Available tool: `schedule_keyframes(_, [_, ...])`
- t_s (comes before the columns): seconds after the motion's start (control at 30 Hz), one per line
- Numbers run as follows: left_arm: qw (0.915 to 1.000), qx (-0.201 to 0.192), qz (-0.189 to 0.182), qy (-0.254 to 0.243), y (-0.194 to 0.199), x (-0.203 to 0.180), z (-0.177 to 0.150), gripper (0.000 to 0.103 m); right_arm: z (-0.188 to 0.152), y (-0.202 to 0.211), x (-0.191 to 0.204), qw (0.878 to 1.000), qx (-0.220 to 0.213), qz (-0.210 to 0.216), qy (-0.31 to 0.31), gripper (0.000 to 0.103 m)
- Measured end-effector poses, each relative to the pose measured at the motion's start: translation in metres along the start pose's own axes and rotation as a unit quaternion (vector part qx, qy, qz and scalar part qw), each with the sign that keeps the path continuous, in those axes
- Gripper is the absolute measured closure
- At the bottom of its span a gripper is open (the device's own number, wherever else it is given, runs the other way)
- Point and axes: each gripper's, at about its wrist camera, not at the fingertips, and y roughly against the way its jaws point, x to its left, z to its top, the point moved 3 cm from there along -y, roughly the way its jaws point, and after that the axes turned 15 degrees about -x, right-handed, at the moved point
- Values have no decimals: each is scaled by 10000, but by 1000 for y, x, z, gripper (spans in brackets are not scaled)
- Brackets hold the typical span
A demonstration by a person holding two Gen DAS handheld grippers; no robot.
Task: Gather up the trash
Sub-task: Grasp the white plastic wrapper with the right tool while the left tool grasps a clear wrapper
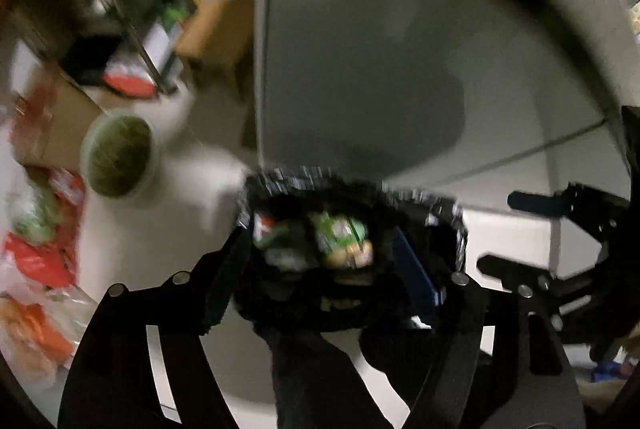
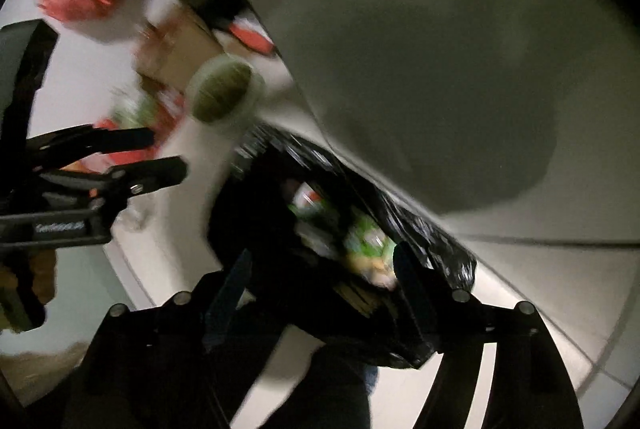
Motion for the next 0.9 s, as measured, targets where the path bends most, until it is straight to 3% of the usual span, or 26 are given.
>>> schedule_keyframes(0.17, [9946,-961,280,-287,78,-25,61,26,56,88,33,9939,-979,492,153,24])
schedule_keyframes(0.2, [9909,-1226,404,-392,96,-31,77,20,69,110,39,9901,-1293,485,237,23])
schedule_keyframes(0.33, [9766,-1960,621,-625,129,-50,118,16,104,172,35,9746,-2219,86,294,13])
schedule_keyframes(0.4, [9688,-2254,705,-754,140,-61,139,15,122,202,23,9628,-2678,-282,216,5])
schedule_keyframes(0.43, [9662,-2342,729,-796,144,-66,146,15,129,214,17,9555,-2907,-471,191,5])
schedule_keyframes(0.5, [9647,-2383,746,-832,145,-76,158,15,143,235,-3,9388,-3316,-908,208,5])
schedule_keyframes(0.63, [9676,-2334,494,-830,140,-93,167,15,170,249,-50,9178,-3647,-1571,-30,5])
schedule_keyframes(0.8, [9748,-1992,430,-911,130,-102,157,15,210,227,-107,9154,-3549,-1792,-636,6])
schedule_keyframes(0.9, [9783,-1806,503,-887,125,-100,146,15,235,212,-139,9192,-3383,-1717,-1053,22])
